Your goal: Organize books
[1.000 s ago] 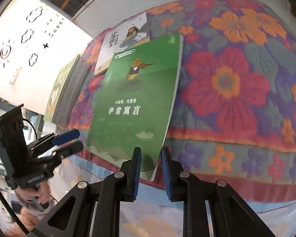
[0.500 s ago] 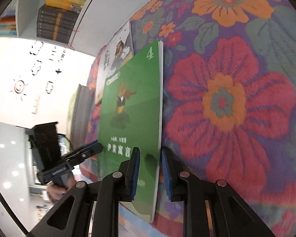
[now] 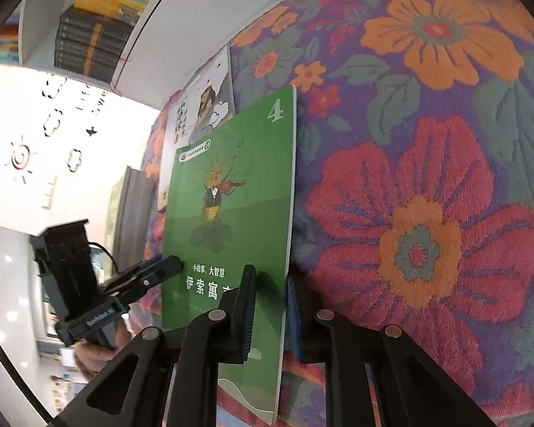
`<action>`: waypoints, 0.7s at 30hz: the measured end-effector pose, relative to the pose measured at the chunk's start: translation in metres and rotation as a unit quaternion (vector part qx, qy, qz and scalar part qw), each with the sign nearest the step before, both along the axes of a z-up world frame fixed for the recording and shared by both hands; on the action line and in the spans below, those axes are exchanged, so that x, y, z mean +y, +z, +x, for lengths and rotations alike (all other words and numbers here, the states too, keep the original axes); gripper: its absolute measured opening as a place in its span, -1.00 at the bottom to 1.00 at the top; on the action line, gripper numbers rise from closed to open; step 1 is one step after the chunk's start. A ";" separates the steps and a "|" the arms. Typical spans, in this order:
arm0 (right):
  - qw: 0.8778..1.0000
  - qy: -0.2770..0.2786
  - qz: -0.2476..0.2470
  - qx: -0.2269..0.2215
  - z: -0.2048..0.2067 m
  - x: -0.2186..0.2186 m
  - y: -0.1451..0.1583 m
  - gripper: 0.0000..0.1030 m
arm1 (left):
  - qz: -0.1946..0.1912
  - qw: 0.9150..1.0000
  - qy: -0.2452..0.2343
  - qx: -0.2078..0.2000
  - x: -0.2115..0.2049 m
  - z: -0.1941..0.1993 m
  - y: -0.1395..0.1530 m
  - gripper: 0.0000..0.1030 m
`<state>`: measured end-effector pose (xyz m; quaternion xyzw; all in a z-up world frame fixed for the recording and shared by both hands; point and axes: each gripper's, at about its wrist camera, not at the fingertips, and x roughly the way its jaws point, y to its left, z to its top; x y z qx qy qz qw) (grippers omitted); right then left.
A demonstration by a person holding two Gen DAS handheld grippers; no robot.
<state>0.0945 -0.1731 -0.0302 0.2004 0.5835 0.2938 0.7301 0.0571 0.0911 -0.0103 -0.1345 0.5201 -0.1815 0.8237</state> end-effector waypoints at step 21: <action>0.993 0.061 -0.043 -0.089 -0.045 0.046 0.058 -0.69 | 0.078 0.996 -0.017 -0.034 0.002 -0.041 0.043 -0.47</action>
